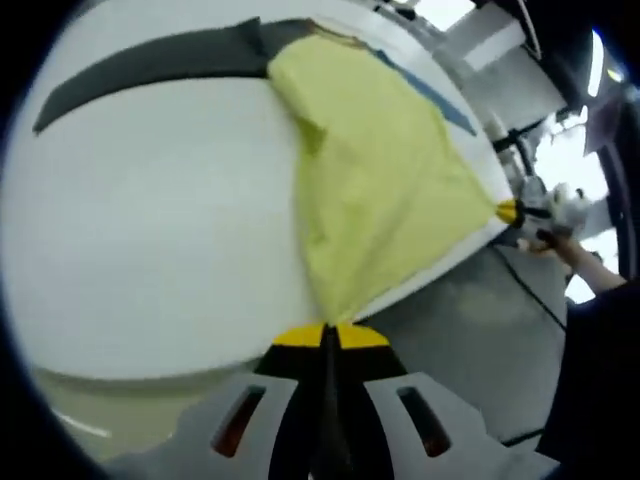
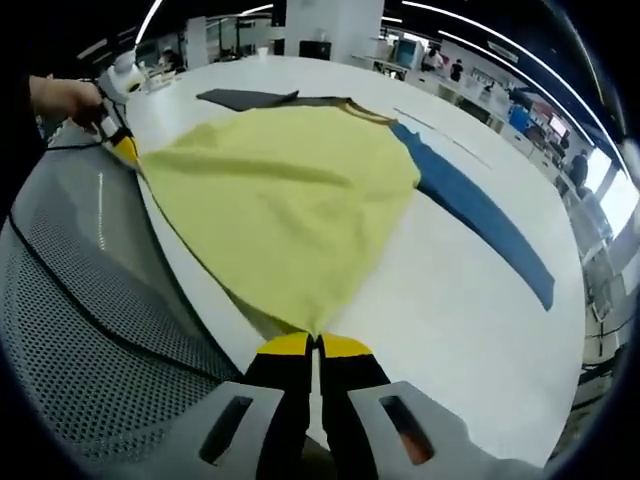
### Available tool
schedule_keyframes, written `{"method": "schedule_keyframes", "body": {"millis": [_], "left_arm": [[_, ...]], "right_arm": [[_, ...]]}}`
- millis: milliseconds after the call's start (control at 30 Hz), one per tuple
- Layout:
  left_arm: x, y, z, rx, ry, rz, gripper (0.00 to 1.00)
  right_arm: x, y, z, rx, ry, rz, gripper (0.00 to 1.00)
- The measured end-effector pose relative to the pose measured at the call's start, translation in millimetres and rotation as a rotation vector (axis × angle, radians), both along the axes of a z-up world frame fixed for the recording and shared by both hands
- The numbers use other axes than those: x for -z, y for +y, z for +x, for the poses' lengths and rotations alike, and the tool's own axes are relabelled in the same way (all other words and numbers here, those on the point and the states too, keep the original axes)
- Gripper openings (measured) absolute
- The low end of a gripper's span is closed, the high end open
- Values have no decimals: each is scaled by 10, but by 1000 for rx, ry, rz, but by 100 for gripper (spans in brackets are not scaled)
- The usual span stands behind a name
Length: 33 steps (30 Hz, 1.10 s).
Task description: Fold the garment on the visible template until the final outline fits inside the template.
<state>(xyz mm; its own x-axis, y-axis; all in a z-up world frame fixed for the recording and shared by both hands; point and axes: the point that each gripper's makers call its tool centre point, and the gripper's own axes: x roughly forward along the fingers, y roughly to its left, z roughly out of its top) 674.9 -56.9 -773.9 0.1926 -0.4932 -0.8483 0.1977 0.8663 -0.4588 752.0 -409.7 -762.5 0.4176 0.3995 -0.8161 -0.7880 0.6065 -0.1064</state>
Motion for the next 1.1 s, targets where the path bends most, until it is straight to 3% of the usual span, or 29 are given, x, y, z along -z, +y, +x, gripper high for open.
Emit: {"method": "schedule_keyframes", "body": {"millis": [100,333,667,867,1100], "left_arm": [[5,44,37,8,-14,7,0],[-15,125,17,54,-31,32,0],[-102,207,127,26,-60,11,0],[-257,235,455,-12,-133,22,0],[-460,287,1158,-22,-266,63,0]], "right_arm": [[25,-20,-29,-17,9,-27,3],[7,-85,-23,7,16,-5,3],[-42,-179,-7,35,16,11,7],[-136,-291,129,73,-7,10,8],[-343,-296,734,99,-82,5,9]]}}
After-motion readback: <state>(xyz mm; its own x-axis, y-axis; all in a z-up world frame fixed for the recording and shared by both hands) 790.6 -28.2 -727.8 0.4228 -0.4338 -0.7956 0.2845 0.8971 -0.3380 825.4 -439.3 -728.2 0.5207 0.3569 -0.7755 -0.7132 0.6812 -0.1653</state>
